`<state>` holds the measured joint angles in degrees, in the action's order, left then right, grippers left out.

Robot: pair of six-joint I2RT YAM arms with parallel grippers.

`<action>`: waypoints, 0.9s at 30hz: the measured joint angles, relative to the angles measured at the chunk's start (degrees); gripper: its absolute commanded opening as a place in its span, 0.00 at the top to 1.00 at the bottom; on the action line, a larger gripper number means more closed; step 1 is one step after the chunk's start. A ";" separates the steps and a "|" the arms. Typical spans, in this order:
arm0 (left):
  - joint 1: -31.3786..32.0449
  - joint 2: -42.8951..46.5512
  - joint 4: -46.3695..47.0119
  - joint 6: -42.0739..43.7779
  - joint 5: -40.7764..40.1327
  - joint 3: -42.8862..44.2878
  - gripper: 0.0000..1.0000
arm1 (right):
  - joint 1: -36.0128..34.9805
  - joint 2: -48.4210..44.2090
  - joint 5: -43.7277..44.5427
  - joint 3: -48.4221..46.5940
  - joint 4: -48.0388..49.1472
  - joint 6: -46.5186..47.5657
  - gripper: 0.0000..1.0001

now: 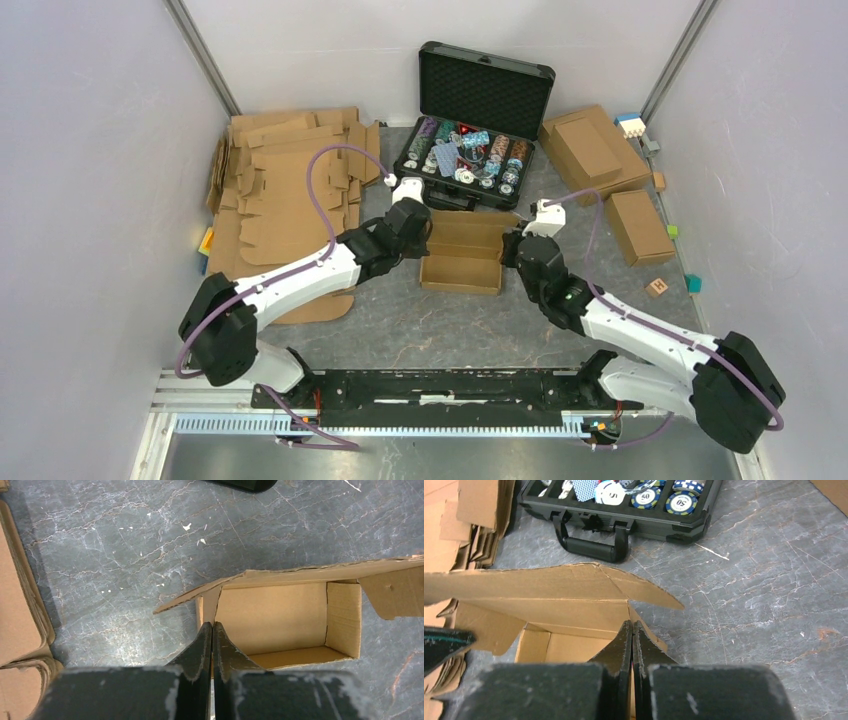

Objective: Fold the paper box

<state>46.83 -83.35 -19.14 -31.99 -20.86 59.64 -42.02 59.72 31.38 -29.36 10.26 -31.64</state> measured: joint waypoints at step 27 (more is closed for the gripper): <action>4.59 5.51 10.19 -7.02 -3.98 -12.07 0.98 | -14.27 3.85 22.93 2.34 -0.92 -12.44 1.00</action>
<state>51.42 -77.84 -8.95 -39.00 -24.84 47.57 -56.29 63.57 54.30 -27.03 9.34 -44.07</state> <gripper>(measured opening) 0.034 0.004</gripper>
